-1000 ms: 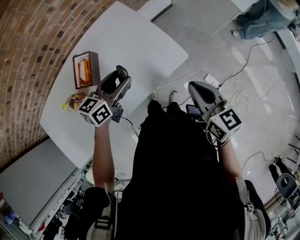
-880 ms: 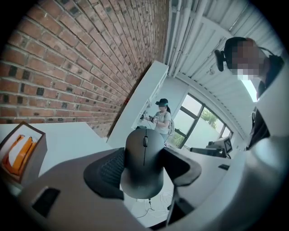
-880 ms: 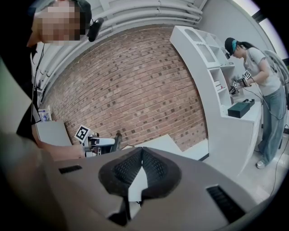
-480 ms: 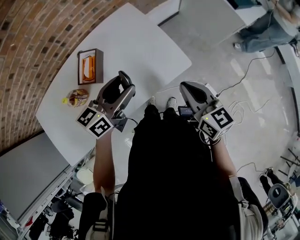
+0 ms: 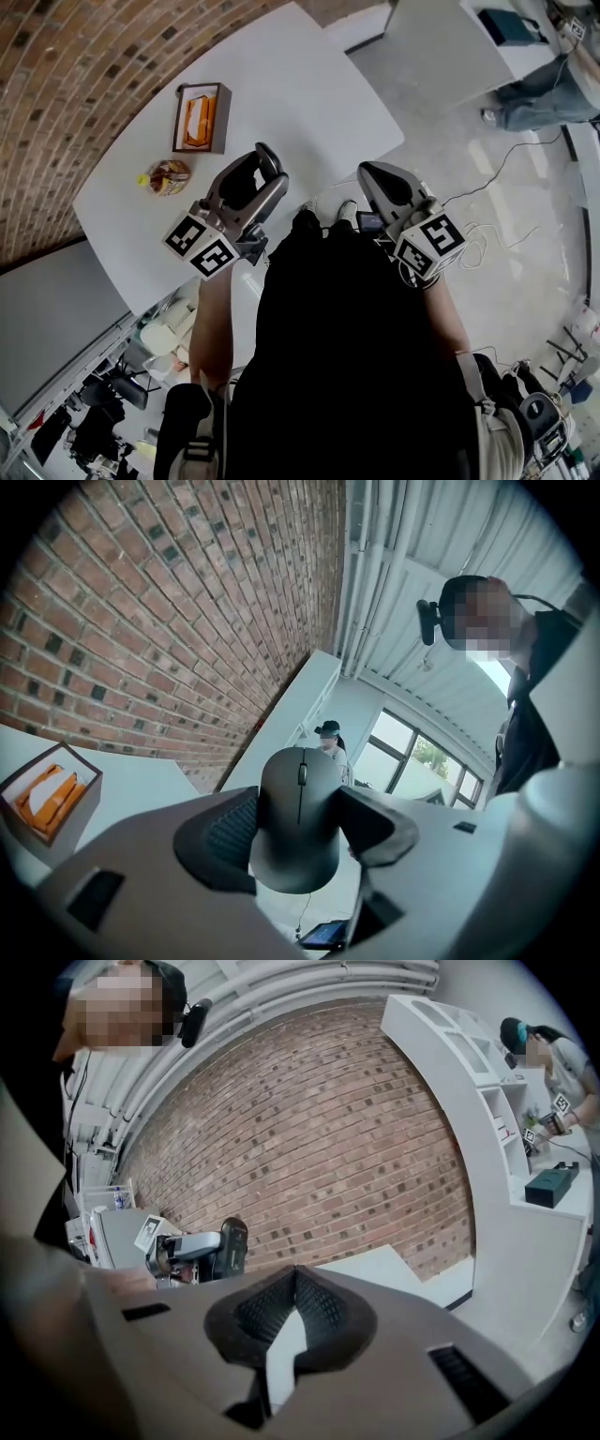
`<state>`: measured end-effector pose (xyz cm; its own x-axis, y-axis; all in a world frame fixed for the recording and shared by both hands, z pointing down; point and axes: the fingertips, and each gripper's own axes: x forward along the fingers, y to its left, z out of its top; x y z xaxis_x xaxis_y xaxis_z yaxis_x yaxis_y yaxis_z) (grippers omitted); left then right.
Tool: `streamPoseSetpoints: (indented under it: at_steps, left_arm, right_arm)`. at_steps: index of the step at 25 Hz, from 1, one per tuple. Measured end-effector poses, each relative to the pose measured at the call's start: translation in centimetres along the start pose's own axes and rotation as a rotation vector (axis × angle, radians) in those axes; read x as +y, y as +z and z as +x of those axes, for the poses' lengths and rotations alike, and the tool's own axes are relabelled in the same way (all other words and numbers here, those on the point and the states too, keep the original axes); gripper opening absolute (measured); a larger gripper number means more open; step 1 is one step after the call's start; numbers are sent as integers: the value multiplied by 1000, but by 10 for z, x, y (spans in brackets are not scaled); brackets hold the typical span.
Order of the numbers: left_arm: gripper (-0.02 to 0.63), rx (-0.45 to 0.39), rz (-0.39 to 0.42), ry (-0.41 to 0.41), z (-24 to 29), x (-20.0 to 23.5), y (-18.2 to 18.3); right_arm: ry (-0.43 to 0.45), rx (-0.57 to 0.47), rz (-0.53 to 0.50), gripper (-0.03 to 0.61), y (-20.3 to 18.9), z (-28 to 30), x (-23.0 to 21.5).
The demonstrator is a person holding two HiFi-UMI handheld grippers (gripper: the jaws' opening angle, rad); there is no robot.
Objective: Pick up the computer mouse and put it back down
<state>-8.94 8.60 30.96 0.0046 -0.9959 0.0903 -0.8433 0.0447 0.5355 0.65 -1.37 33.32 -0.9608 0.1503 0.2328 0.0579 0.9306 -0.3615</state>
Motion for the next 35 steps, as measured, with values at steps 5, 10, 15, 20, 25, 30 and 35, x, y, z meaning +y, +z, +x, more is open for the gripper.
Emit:
streamPoseSetpoints:
  at_steps: [5, 10, 15, 20, 25, 30, 35]
  left_arm:
    - [282, -19, -6, 34, -9, 5, 1]
    - [282, -20, 6, 88, -19, 15, -1]
    - [282, 2, 29, 156, -27, 29, -9]
    - [282, 103, 90, 249, -29, 46, -30]
    - [282, 185, 134, 362, -33, 69, -50]
    - [282, 260, 160, 424, -32, 90, -72]
    - [282, 348, 170, 482, -38, 119, -97]
  right_arm:
    - [40, 24, -12, 17, -1, 13, 7]
    - [79, 41, -28, 16, 1, 27, 12]
    - [110, 60, -32, 16, -4, 36, 18]
    - [131, 74, -40, 17, -6, 42, 26]
    - [140, 94, -56, 15, -9, 48, 35]
    - [138, 123, -67, 16, -15, 55, 40]
    - [138, 151, -95, 17, -18, 66, 47]
